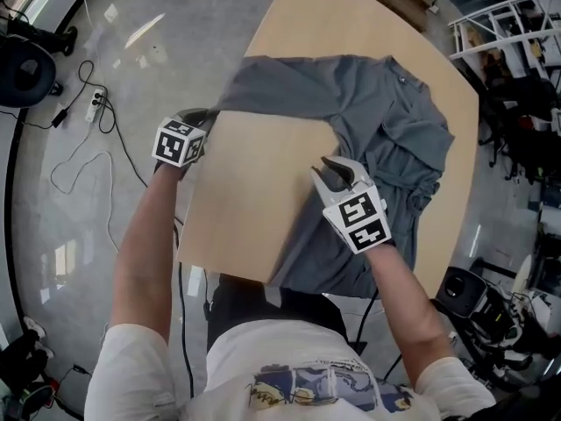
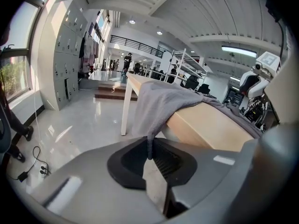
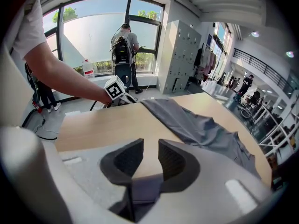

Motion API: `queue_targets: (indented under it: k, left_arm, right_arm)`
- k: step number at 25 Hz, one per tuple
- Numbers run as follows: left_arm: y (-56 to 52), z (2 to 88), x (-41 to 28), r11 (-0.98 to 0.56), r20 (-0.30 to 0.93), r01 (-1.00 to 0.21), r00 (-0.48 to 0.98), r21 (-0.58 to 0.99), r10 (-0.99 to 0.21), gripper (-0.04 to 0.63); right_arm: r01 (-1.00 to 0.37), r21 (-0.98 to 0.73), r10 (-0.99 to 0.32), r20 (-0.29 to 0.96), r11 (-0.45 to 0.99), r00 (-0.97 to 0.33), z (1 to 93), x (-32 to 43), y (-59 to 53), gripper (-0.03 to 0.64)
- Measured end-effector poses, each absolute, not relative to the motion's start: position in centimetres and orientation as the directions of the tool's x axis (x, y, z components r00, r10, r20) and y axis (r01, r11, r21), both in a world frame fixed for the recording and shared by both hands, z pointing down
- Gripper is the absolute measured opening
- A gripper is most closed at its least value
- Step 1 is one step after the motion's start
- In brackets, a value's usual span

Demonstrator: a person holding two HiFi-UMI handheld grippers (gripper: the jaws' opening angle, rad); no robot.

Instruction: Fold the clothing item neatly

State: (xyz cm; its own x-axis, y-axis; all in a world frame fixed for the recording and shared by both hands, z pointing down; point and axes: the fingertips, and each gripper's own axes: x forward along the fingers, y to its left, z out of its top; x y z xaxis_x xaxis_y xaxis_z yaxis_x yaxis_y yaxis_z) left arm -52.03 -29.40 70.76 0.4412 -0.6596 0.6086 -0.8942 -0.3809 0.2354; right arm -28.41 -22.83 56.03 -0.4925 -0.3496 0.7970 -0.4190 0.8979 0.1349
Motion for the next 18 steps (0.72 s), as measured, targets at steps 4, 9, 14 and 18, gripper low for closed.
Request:
queue_targets:
  k: [4,9,14,18]
  left_arm:
    - [-29.7,70.2,-52.5,-0.369,0.629,-0.907,0.41,0.203,-0.661,0.029]
    - [-30.5,67.4,-53.9,-0.314,0.635,-0.943,0.309,0.109,-0.708,0.028]
    - [-31.8,63.0,-53.8,-0.296,0.604,-0.955,0.236,-0.001,-0.761,0.026]
    - [-33.1,59.4,-52.3,-0.289,0.569,-0.952,0.181,-0.105,-0.802,0.026]
  right_arm:
    - [-0.445,0.13,-0.363,0.792,0.886,-0.492,55.8,-27.3,-22.7,0.087]
    - [-0.47,0.122,-0.377,0.78,0.874,-0.499,55.0,-25.8,-22.5,0.087]
    - [-0.498,0.112,-0.394,0.765,0.86,-0.509,54.1,-23.6,-22.4,0.087]
    - [-0.526,0.099,-0.409,0.754,0.845,-0.515,53.4,-20.8,-22.6,0.087]
